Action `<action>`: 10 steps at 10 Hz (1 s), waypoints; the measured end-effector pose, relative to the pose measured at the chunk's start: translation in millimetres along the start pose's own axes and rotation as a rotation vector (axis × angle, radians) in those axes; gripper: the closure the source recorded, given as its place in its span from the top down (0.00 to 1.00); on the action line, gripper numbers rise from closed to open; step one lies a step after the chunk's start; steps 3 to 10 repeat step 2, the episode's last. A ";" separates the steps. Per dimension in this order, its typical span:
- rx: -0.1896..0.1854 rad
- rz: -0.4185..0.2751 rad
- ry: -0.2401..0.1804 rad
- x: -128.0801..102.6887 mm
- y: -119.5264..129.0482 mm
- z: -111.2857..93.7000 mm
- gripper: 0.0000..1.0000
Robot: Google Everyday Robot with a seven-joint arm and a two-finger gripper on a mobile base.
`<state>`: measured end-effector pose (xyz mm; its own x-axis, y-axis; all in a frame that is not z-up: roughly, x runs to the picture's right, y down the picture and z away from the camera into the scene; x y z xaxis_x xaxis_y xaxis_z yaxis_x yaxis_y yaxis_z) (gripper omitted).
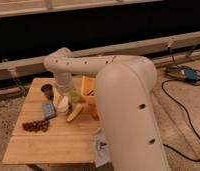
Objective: Place pepper in paper cup
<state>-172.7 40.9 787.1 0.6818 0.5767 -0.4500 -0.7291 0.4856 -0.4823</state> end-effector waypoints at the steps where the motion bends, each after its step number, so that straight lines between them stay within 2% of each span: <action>1: 0.004 0.019 -0.025 5.8 -4.9 -12.9 0.80; 2: 0.009 0.034 -0.038 10.5 -11.6 -19.0 0.80; 10: 0.009 0.034 -0.038 10.5 -11.6 -19.0 0.80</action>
